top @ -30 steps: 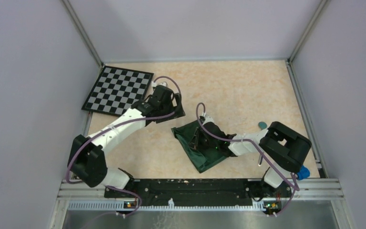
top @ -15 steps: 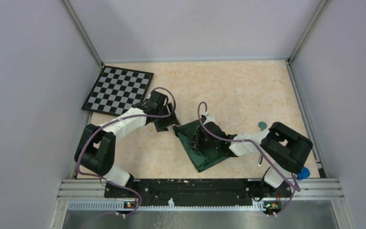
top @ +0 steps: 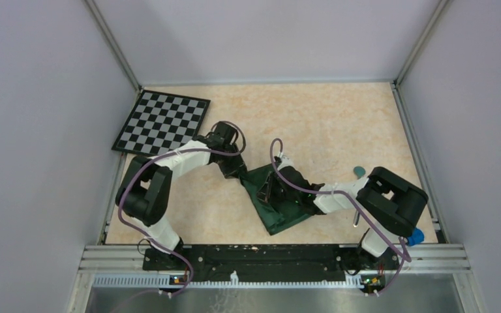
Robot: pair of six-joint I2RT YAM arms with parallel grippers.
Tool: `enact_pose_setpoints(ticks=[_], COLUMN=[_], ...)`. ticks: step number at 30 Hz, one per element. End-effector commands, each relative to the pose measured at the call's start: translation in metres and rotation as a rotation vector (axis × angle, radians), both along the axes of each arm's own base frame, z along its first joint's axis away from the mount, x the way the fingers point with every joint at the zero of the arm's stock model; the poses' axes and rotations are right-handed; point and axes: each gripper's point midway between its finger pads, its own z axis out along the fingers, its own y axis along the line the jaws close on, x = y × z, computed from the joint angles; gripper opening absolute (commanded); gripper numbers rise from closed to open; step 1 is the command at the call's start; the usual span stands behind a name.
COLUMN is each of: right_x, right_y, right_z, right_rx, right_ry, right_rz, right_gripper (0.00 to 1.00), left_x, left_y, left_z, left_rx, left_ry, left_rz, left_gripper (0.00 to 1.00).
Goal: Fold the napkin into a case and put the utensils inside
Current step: Fold the lower triangle-folded napkin at the center of the board.
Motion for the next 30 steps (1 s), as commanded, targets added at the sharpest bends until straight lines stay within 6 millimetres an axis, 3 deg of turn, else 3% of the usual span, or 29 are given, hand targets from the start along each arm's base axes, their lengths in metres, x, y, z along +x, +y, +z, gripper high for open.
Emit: enact_pose_setpoints(ticks=[1,5,7,14,21,27,30], right_x=[0.000,-0.007,-0.013,-0.033,-0.037,-0.027,-0.025], right_y=[0.018,0.031,0.037,0.057,0.038,0.003,-0.004], right_z=[0.019,0.021,0.021,0.029,0.019,0.004,0.001], right_rx=[0.079,0.098,0.109,0.220,0.224,0.185,0.171], right_ry=[-0.047,-0.048,-0.043,0.002,0.072,0.105,0.104], right_rz=[0.048,0.089,0.110,0.166,0.104,0.000,-0.018], right_gripper=[0.00,0.00,0.00,0.00,0.00,0.00,0.00], left_x=[0.007,0.004,-0.001,-0.018,-0.026,-0.014,-0.009], left_y=[-0.003,0.013,0.023,0.059,0.051,0.028,0.017], left_z=[0.007,0.009,0.009,0.024,0.019,0.012,0.007], left_rx=[0.018,0.086,0.110,0.216,0.325,0.435,0.473], left_ry=[-0.005,0.010,0.025,0.043,0.173,0.241,0.251], left_rz=[-0.016,-0.015,-0.001,0.102,0.253,0.343,0.360], left_gripper=[0.43,0.18,0.10,0.00,0.00,0.00,0.00])
